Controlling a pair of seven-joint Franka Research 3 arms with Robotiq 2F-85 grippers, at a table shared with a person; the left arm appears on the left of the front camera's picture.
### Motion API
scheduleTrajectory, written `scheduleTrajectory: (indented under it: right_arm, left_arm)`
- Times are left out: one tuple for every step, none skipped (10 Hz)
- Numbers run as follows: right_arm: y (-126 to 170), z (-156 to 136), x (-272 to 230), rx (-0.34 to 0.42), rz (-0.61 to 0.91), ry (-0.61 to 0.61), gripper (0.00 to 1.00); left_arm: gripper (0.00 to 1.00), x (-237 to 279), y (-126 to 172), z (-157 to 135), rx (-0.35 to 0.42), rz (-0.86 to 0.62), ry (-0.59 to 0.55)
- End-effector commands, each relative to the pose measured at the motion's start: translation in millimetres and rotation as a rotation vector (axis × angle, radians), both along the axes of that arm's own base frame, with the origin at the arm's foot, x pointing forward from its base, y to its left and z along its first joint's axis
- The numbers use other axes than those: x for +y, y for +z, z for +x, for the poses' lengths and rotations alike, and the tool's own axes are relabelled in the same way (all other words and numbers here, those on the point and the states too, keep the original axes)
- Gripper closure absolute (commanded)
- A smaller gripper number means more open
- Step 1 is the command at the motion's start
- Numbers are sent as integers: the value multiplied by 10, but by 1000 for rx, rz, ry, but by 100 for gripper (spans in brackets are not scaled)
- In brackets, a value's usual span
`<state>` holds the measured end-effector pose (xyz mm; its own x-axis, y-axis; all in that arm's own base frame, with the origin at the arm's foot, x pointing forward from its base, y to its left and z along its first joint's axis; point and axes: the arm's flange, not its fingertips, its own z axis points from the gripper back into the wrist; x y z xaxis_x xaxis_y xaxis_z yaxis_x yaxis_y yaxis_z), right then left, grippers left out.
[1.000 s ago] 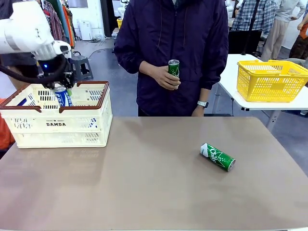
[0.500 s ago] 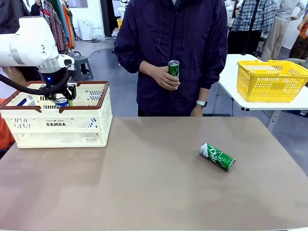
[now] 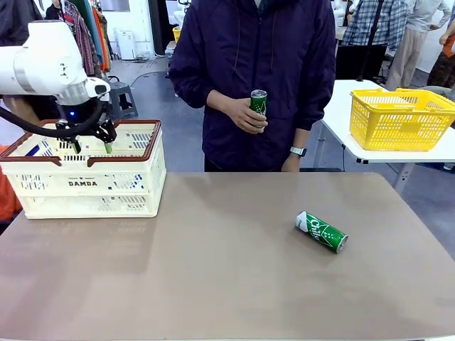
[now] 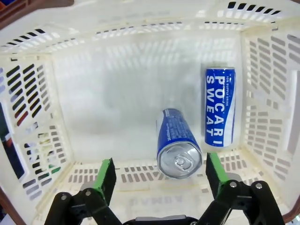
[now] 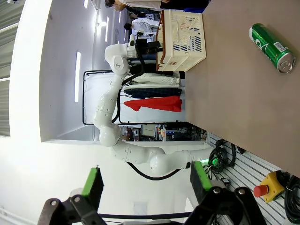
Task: Place the drinks into the Shopping basket.
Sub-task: Pick up one drink and place it into the Shopping basket.
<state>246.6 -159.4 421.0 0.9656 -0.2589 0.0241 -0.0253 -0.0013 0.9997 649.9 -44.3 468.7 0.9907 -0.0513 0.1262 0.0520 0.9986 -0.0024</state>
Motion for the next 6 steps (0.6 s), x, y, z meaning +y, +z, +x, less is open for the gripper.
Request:
scheduleTrajectory:
  right_arm:
    - [69, 9, 5, 13, 21, -6, 0]
    - [69, 9, 5, 13, 21, -6, 0]
    - [69, 9, 5, 13, 21, -6, 0]
    - [69, 9, 5, 13, 21, -6, 0]
    - [69, 9, 5, 13, 21, -6, 0]
    - [69, 9, 5, 13, 21, -6, 0]
  left_arm:
    - [0, -10, 67, -109, -27, 25, 13]
    - [0, -4, 150, -158, -39, 15, 16]
    - [0, 23, 279, -242, -44, -8, 23]
    - [0, 82, 530, -419, -28, -70, 24]
    - [0, 195, 792, -651, 63, -130, 69]
    - [0, 350, 1044, -974, 87, -215, 48]
